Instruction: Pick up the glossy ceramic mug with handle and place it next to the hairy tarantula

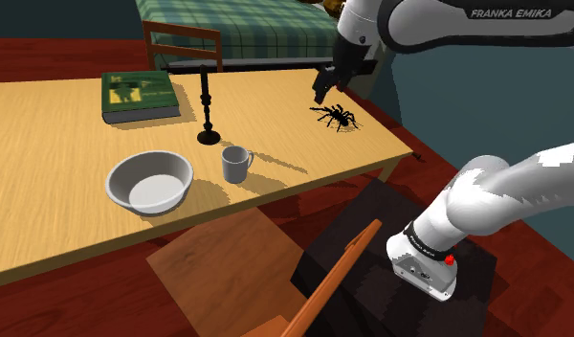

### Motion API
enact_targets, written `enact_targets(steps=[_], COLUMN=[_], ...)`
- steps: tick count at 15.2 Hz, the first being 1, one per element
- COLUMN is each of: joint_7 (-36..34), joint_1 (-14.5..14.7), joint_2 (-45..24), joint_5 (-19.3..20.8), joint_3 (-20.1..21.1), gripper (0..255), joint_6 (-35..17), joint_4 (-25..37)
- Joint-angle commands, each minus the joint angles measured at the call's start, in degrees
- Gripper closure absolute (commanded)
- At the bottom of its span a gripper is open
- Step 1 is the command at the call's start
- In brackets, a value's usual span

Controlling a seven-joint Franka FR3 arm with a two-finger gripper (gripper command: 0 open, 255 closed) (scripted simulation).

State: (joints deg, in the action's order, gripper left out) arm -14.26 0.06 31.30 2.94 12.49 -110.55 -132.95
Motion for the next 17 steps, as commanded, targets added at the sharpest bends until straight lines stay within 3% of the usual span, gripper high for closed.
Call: enact_targets(steps=[1,9,17], joint_7=[-2.2,-11.4,-21.7], joint_1=[0.1,-0.1,1.2], joint_2=[-3.0,-18.5,-36.3], joint_5=[-0.2,1.8,8.3], joint_3=[1.5,7.3,10.8], gripper=[0,0,0], joint_6=[-2.3,-10.5,-15.2], joint_4=[0.2,5.1,14.7])
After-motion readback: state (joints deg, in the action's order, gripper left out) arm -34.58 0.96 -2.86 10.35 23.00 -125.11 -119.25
